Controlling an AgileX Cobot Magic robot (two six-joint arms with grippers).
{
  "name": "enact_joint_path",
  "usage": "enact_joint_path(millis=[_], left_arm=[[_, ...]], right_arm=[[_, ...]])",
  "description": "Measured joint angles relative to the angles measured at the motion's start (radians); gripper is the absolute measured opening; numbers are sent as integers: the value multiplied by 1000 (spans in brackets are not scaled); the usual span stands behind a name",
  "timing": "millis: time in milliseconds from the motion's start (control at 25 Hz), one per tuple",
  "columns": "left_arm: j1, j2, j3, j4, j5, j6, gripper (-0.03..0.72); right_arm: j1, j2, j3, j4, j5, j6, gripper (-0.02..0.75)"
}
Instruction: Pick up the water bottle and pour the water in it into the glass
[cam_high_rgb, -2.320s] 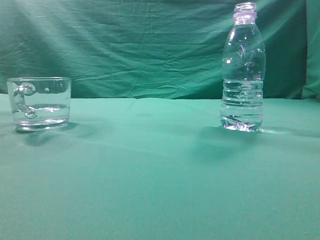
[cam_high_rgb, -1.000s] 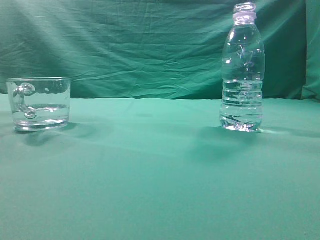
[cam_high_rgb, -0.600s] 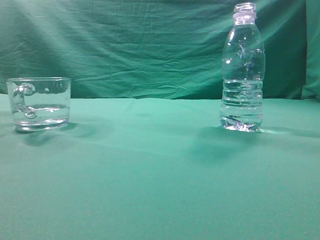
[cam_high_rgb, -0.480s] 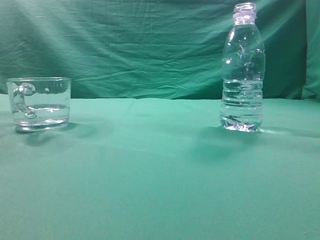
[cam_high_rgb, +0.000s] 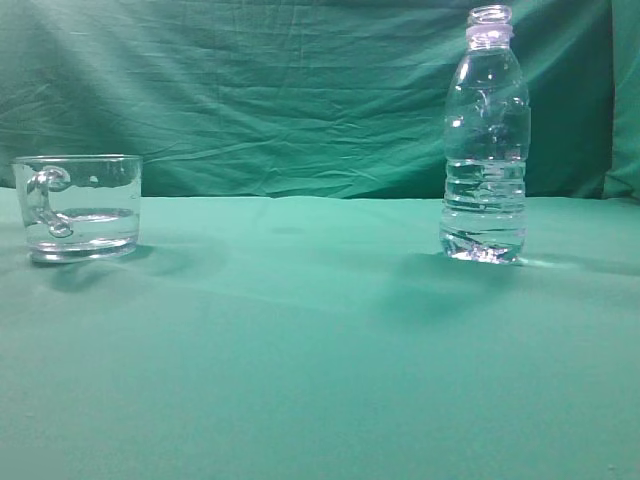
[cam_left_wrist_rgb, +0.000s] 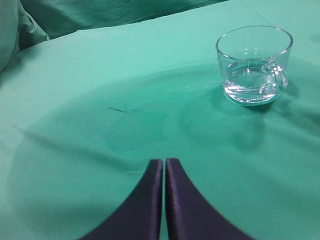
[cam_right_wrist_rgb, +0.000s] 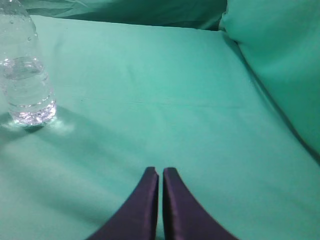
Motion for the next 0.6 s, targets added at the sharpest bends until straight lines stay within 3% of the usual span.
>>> enact_joint_path(millis=[600], left_arm=[[0,0,0,0,0,0,0]], right_arm=[[0,0,0,6,0,2,0]])
